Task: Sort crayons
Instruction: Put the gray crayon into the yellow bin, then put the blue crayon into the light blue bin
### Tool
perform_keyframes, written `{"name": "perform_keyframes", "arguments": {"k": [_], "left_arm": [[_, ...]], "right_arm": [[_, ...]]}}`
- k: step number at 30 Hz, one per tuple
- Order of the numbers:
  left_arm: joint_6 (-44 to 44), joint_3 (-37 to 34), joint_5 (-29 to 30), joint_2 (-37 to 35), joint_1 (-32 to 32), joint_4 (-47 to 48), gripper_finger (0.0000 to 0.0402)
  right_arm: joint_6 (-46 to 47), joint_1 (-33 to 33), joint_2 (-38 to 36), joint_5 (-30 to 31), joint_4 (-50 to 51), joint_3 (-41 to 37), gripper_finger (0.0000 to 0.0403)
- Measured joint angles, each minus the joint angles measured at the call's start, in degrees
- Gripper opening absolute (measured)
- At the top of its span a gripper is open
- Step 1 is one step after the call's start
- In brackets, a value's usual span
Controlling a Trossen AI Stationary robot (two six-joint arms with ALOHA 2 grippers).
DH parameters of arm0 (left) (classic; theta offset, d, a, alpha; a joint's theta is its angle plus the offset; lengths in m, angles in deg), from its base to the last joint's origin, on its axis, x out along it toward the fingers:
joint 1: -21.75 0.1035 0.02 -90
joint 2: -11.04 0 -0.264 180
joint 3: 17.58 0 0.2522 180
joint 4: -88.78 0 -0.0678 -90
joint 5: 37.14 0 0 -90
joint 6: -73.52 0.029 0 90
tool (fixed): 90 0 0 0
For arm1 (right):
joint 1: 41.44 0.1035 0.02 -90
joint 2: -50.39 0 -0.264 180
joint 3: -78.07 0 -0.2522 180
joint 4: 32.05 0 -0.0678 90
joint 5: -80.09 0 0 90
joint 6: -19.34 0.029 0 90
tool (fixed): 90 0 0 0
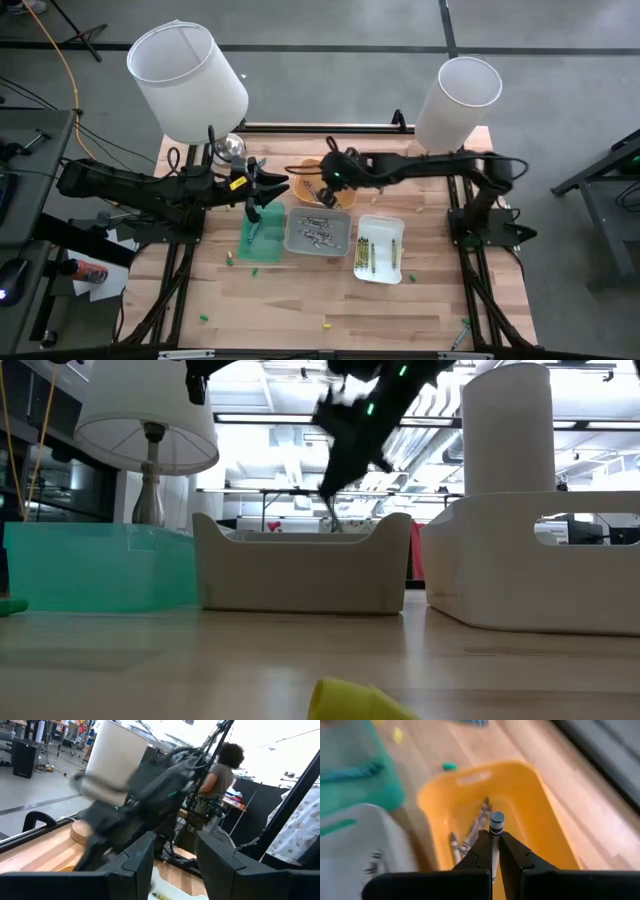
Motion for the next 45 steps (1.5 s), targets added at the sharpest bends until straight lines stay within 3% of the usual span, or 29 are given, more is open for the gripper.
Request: {"name": "perform_keyframes", "arguments": {"k": [10,21,34,41,45], "left_arm": [[-0.14,0.00,-0.02,0.02,-0.04,-0.11,0.0131],[-1.49,0.00,-0.02,0.00,-0.04,-0.13,0.0131],[-1.46,0.00,-0.02,0.01,-0.02,-0.08,0.0131],[-1.46,0.00,-0.02,0.02,-0.02,-0.09,0.0131],[-1.44,0.00,-0.04,0.00,-0.02,-0.09,0.0131]], "right_arm": [[4.44,-5.88,12.88,-7.55,3.84,5.84,0.0000],[7.10,-6.27,14.63,-8.62,5.78,6.32,0.0007],[7.75,-6.27,14.63,-10.24,5.42,6.32,0.0058],[10.28,-6.27,14.52,-14.08,3.22,6.32,0.0107],[7.63,-6.27,12.66,-19.76,3.10,7.24,0.0142]]}}
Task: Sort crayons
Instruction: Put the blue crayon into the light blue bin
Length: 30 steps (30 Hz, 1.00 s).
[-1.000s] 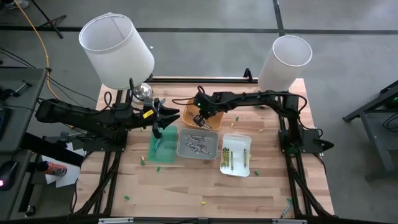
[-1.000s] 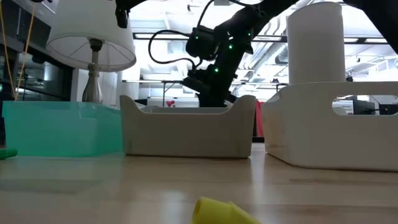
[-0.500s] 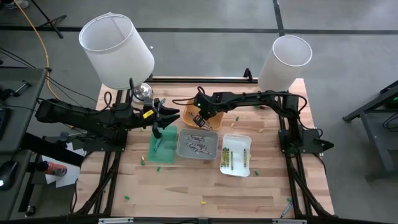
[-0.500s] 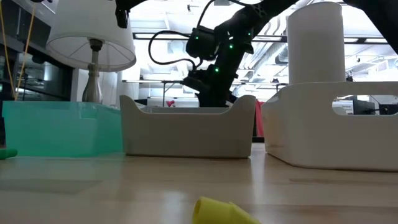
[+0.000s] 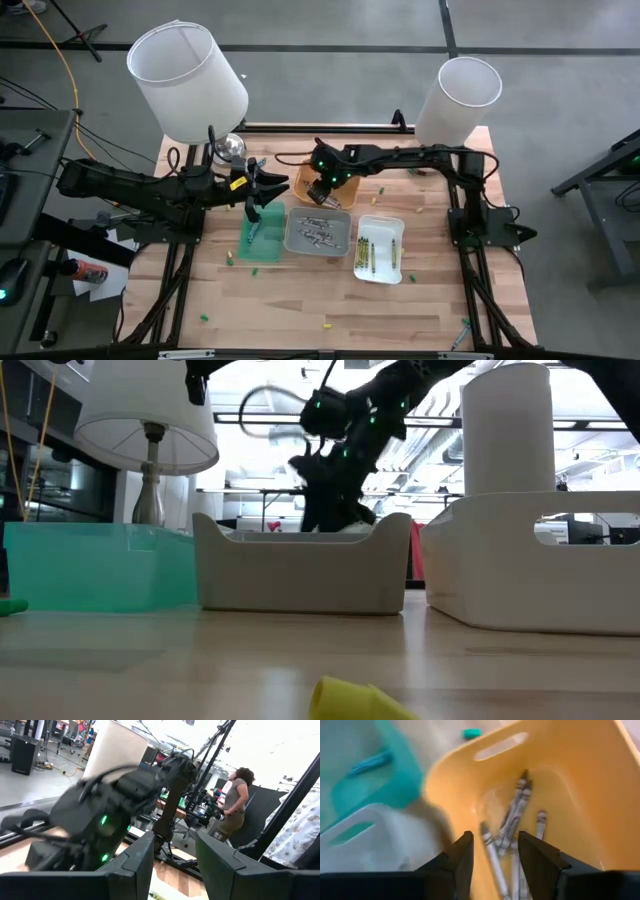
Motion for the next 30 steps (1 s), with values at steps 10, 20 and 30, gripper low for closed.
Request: {"name": "perform_keyframes", "arguments": {"k": [10,20,30], "left_arm": [[1.52,0.00,-0.40,-0.81,0.00,-0.93,0.0131],[6.88,0.00,-0.44,-1.03,0.00,-0.76,0.0131],[12.07,0.00,-0.42,-1.03,0.00,0.60,0.0131]], "right_arm": [[-7.87,1.88,-14.54,-0.26,6.11,-1.87,0.0161],[0.91,9.71,-41.19,8.88,-10.60,-24.95,0.0161],[-2.29,18.00,-52.54,14.15,-52.37,-43.73,0.0161]]}}
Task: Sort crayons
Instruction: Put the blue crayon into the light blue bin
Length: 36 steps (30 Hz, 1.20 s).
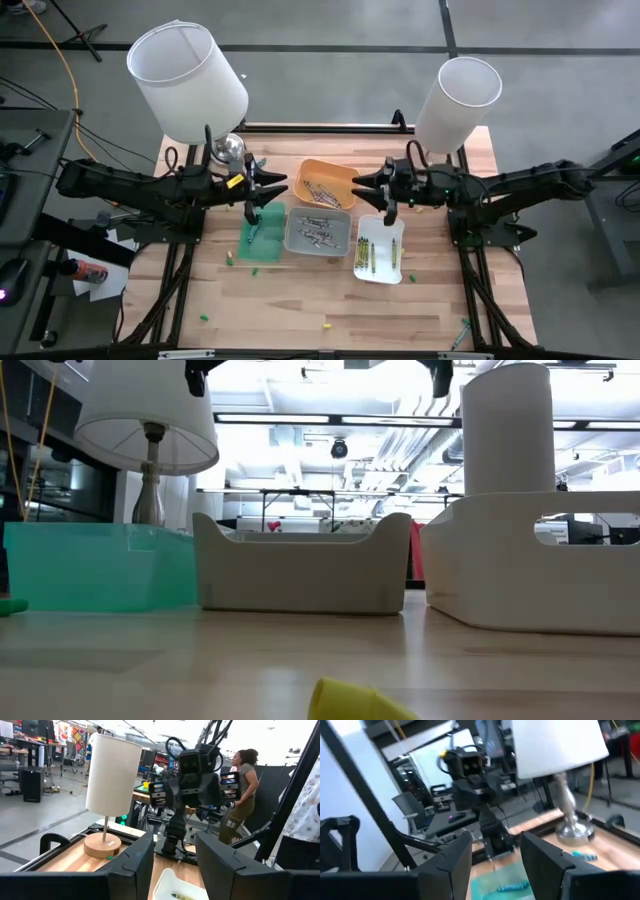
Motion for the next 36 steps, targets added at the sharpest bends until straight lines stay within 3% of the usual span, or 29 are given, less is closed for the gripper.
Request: {"name": "perform_keyframes", "arguments": {"k": [4,23,26,30,34,36], "left_arm": [[-0.02,0.00,0.00,0.00,0.00,0.32,0.0131],[-0.65,0.00,0.04,0.00,0.00,0.36,0.0131],[-4.69,0.34,3.05,0.00,0.72,2.01,0.0131],[-11.99,7.66,8.13,0.58,5.43,26.15,0.0131],[-21.78,15.59,8.04,5.21,13.24,57.21,0.0131],[-24.65,16.66,7.72,7.98,17.06,67.49,0.0131]], "right_arm": [[-4.01,0.55,0.20,-0.02,-2.67,-1.05,0.0161],[-3.69,0.52,0.24,-0.23,-2.61,-1.06,0.0160],[-3.68,0.52,0.24,-0.23,-2.51,-1.06,0.0160],[-3.72,0.52,0.24,1.26,-1.07,-1.06,0.0160],[-2.04,0.37,0.26,5.46,-0.11,-1.08,0.0160],[-1.05,0.26,0.28,6.85,0.43,-1.08,0.0160]]}}
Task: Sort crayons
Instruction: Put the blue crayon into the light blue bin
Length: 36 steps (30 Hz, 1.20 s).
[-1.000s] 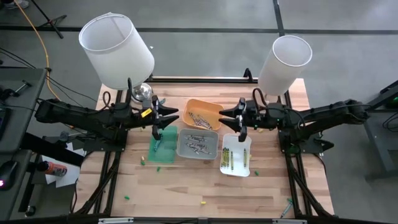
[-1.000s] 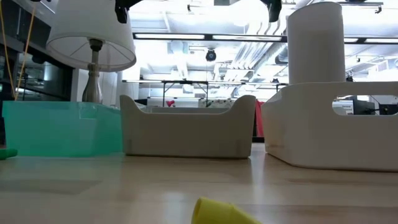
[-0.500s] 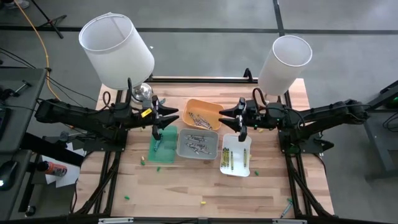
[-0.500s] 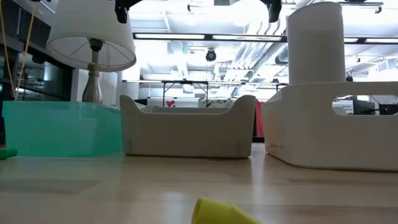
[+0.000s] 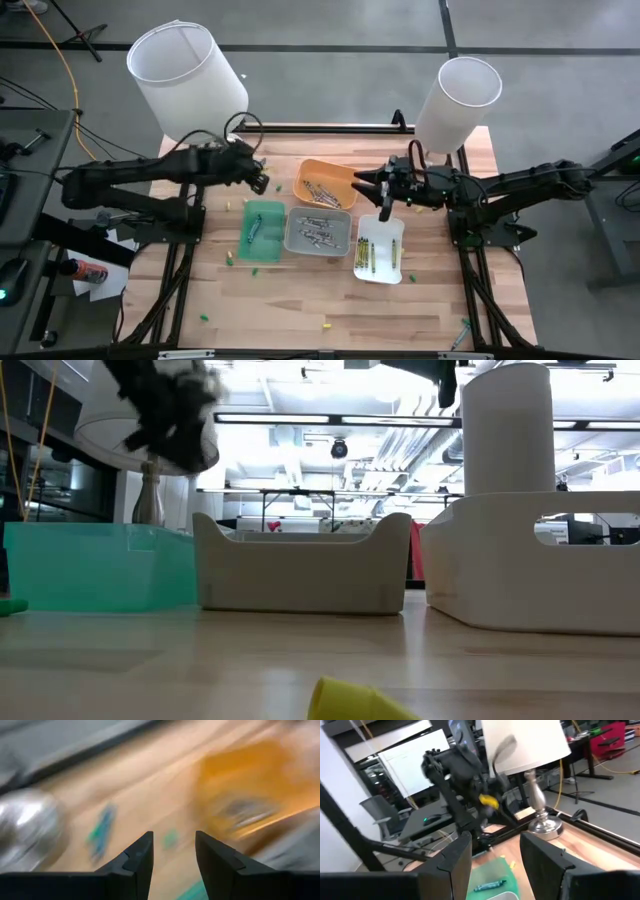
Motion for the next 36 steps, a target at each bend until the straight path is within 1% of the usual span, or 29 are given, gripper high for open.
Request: {"name": "perform_keyframes", "arguments": {"k": [2,5,8,14,17,19,27,31,36], "left_arm": [[-1.31,-0.71,-1.84,2.77,3.31,6.02,0.0131],[-1.43,-3.13,-5.45,7.01,7.53,7.17,0.0131],[0.41,-4.47,-7.99,11.43,11.11,4.90,0.0131],[7.63,-4.58,-8.06,19.58,17.11,-1.94,0.0131],[11.93,-4.58,-10.97,22.63,19.60,-5.25,0.0131],[14.37,-4.58,-12.18,24.44,20.80,-6.82,0.0131],[22.65,-4.55,-11.90,30.08,23.45,-9.57,0.0131],[24.24,-4.54,-10.21,32.39,24.05,-9.86,0.0131],[24.58,-4.36,-10.69,33.81,24.08,-11.05,0.0131]], "right_arm": [[0.20,-0.27,0.00,0.47,-0.04,0.00,0.0160],[0.23,-0.25,0.00,0.64,-0.03,0.00,0.0160],[0.23,-0.25,0.00,0.63,-0.04,0.00,0.0160],[0.25,-0.25,0.00,0.63,-0.02,0.00,0.0160],[1.79,-0.25,0.00,0.62,0.30,0.00,0.0160],[3.08,-0.25,0.00,0.61,1.17,0.00,0.0160],[6.39,-0.25,0.00,0.45,3.43,0.00,0.0160],[6.46,-0.25,0.00,0.44,3.43,0.00,0.0160],[6.46,-0.25,0.00,0.46,3.43,0.00,0.0160]]}}
